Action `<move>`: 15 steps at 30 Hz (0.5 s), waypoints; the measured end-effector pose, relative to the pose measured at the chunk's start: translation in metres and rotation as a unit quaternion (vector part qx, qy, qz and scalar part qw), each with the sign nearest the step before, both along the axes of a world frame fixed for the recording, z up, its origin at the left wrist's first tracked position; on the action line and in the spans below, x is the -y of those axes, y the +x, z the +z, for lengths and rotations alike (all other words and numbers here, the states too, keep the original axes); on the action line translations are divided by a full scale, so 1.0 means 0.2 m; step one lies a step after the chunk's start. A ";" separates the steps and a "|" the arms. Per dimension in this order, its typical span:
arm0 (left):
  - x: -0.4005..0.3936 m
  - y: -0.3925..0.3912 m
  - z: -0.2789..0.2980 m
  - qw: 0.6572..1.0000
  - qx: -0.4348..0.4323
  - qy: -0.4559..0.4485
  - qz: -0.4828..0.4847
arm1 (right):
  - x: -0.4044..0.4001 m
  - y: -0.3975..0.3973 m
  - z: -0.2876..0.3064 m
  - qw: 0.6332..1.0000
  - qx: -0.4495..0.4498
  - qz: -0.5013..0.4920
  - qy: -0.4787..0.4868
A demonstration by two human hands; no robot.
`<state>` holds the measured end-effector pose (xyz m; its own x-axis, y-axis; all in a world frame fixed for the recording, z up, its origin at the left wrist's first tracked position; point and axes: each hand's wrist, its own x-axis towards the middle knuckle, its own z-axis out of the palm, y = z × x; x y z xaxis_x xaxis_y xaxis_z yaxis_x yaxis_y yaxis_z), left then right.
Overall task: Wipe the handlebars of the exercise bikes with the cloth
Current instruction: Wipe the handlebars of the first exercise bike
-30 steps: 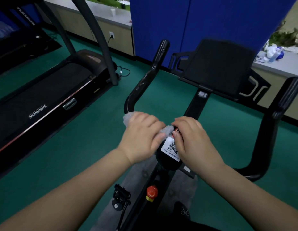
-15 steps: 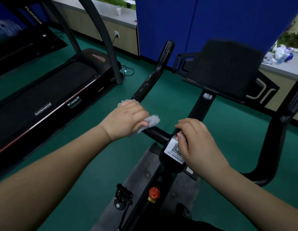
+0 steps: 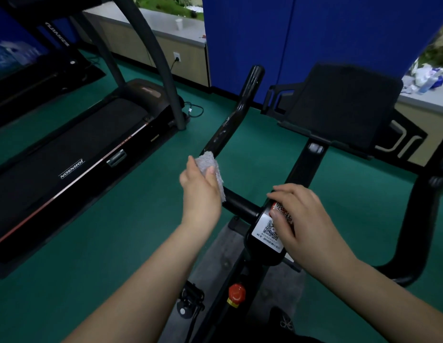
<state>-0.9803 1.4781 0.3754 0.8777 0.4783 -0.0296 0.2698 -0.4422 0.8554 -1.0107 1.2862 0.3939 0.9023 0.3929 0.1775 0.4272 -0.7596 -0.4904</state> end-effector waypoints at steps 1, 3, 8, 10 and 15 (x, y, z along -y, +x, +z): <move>0.00 0.03 0.01 1.000 -0.024 0.005 -0.003 | 0.00 0.00 0.00 1.000 0.001 0.004 0.002; -0.03 0.09 0.06 0.997 -0.063 0.032 -0.011 | -0.01 0.01 -0.01 1.000 -0.001 0.006 0.007; -0.09 0.29 0.11 0.962 -0.126 0.227 -0.087 | -0.03 0.03 -0.02 1.000 -0.001 0.000 0.024; -0.12 0.39 0.11 0.940 -0.107 0.291 -0.144 | -0.03 0.04 -0.03 1.000 0.008 0.003 0.026; -0.06 0.66 0.12 0.901 -0.072 0.382 -0.194 | -0.03 0.05 -0.03 0.999 0.016 0.013 0.030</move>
